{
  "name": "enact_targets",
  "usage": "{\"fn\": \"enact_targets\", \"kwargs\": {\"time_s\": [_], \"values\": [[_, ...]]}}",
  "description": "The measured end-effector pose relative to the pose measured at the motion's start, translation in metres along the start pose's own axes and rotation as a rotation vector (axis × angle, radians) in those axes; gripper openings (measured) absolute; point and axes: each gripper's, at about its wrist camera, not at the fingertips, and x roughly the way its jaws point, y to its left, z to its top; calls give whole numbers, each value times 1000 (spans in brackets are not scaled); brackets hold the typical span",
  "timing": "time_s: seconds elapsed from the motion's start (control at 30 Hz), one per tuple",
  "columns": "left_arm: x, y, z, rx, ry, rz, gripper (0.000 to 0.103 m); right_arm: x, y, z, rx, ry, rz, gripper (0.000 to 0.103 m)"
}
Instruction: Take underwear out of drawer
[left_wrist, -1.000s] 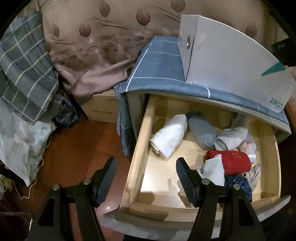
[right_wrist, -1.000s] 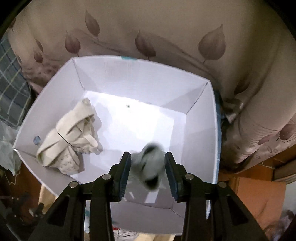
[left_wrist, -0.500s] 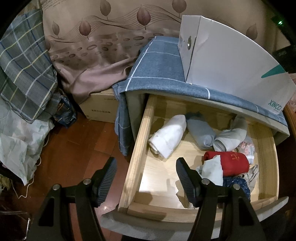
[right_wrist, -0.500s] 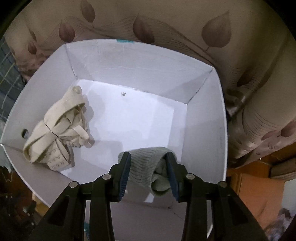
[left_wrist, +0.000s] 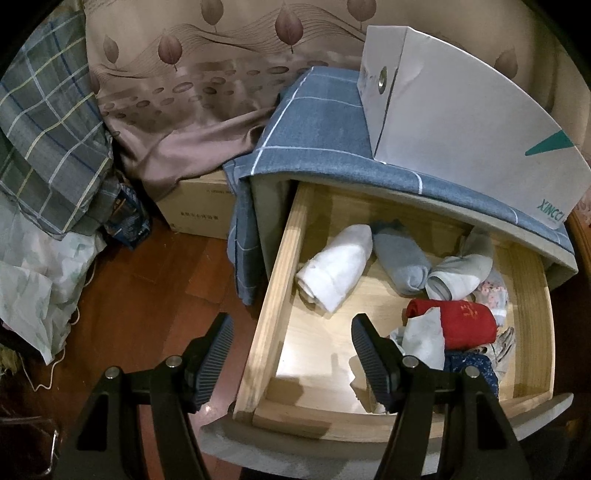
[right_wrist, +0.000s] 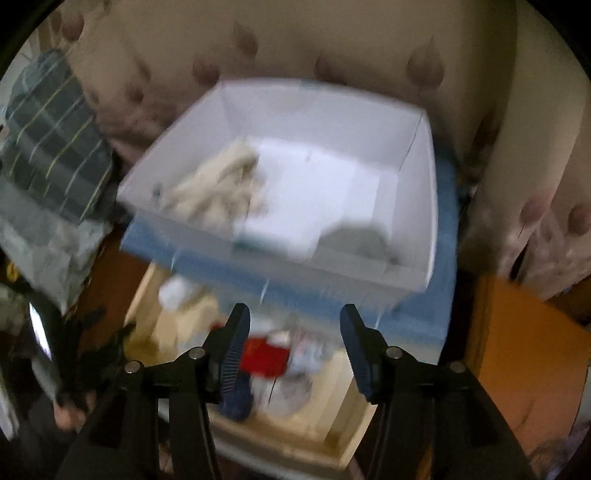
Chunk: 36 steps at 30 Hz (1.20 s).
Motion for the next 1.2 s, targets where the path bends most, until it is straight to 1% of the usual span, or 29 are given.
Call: {"fn": "enact_targets", "kwargs": {"time_s": [0.13,0.2,0.3,0.37,0.53,0.67,0.8,0.97,1.1,1.2], "values": [[1,-1,-1,5,3,1,68,35,8,-40,-49,116,37,49],[1,-1,-1,1,5,2,68,61,14,-59,-119,189,63,49],[3,2,-1,-9,12,-5,68,88,24,-75,-234,256,82,49],[3,3,-1,-12,14,-6,68,102,27,-79,-296,283,101,49],[3,6,-1,-13,19,-14,68,132,35,-87,-447,333,98,49],[5,8,0,-23,24,-19,68,151,43,-94,-583,358,76,49],[6,8,0,-28,28,-23,68,164,50,-100,-674,397,85,49],[7,8,0,-29,32,-25,68,183,57,-106,-751,444,95,49],[9,9,0,-36,39,-30,68,190,61,-111,-798,476,119,57],[10,9,0,-41,41,-31,68,194,62,-119,-859,498,117,60]]}}
